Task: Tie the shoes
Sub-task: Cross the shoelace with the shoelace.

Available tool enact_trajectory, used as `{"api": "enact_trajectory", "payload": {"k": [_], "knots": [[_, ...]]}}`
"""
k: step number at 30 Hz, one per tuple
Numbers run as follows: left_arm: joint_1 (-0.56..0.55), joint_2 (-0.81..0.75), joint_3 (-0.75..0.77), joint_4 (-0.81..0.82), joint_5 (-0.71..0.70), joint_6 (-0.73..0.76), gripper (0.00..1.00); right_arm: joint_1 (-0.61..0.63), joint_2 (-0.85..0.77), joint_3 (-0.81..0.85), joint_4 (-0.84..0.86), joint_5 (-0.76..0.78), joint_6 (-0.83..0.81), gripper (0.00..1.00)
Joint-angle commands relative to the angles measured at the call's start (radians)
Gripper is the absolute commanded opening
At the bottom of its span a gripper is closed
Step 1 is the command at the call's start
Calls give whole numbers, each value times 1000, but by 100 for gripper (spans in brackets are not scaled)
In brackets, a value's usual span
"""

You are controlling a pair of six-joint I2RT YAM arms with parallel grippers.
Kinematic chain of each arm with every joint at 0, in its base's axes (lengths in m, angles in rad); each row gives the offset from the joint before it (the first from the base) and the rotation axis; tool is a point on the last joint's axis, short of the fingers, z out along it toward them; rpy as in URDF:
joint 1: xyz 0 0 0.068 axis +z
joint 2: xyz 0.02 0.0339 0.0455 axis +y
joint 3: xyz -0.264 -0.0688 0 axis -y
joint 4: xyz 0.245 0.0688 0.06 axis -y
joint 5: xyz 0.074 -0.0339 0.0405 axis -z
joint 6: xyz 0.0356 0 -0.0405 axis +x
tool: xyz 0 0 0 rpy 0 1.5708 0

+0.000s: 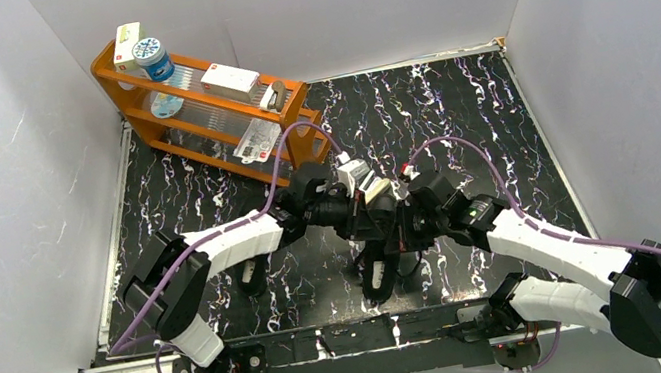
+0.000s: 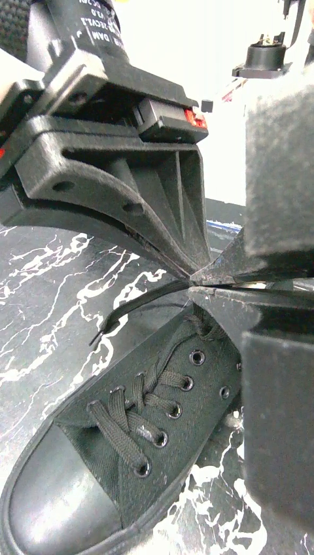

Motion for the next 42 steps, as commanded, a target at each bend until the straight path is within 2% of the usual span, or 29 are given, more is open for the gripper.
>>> {"api": "enact_trajectory", "payload": {"k": [1,13,20,26,36,42], "knots": [[18,-64,-5,23,58,4,0,-7,-37,-30,132,13,60,0],[21,-25,22,-4,90,5,0,-8,-41,-109,272,-50,131,0],[21,-19,24,15,91,-13,0,-8,-43,-132,298,-90,160,0],[21,-17,27,12,95,-15,0,-9,-82,-136,309,-20,149,0],[21,-29,3,17,90,-36,0,-9,-56,-153,370,82,178,2],[21,-33,7,-14,53,-14,2,-11,-37,-150,339,74,163,2]]}}
